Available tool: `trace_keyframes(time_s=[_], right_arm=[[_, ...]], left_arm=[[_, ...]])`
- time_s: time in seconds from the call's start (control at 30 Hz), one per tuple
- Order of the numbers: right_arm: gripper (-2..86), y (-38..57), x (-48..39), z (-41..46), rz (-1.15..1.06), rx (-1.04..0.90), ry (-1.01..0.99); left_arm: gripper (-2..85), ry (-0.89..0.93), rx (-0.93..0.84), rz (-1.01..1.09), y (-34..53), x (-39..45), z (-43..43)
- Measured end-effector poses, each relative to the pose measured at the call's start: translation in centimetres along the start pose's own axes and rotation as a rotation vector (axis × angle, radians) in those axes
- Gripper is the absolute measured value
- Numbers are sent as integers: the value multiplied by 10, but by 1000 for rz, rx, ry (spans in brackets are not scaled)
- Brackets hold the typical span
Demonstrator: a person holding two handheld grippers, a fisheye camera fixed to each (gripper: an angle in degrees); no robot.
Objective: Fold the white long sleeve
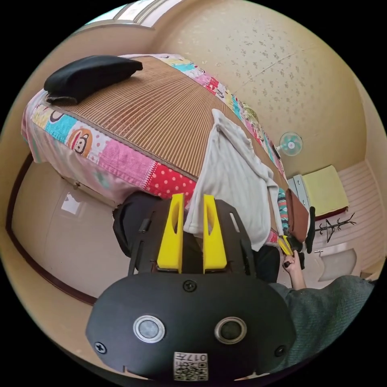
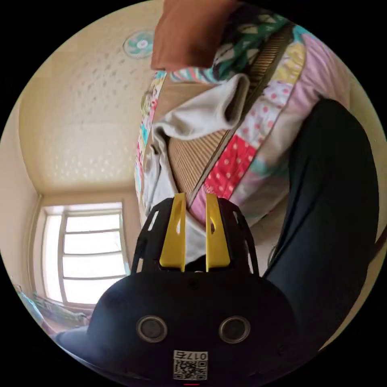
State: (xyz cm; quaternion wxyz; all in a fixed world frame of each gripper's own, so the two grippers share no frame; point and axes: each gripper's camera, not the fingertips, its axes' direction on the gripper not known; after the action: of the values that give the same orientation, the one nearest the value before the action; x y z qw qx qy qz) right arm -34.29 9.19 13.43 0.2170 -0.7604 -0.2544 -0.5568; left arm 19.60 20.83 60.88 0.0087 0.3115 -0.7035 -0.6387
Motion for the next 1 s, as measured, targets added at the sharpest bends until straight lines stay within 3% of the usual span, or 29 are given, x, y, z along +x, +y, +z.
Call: trace_keyframes(time_s=[0.07,0.2,0.33,0.43,0.53,0.67,0.8,0.87,1.0], right_arm=[[81,-22,4,-36,81,142,-10],[90,-52,3,-50,166,143,72],[82,-59,17,-43,236,191,-101],[51,-53,11,-47,264,280,-61],[41,-39,-28,-42,139,294,-10],[36,17,-144,-26,-287,257,42],[33,74,-227,-14,-624,238,10],[31,101,-254,-9,-750,209,-21],[29,130,-263,-9,-830,205,-11]], left_arm=[[79,13,-5,17,-2,3,-1],[81,-19,-16,91,-7,25,5],[82,4,-44,151,-8,51,25],[86,68,-41,169,-3,67,35],[94,199,-52,210,1,93,49],[112,248,-88,355,9,151,77],[129,426,-240,622,14,260,128],[149,347,-262,768,17,314,142],[183,151,-118,1066,24,414,150]])
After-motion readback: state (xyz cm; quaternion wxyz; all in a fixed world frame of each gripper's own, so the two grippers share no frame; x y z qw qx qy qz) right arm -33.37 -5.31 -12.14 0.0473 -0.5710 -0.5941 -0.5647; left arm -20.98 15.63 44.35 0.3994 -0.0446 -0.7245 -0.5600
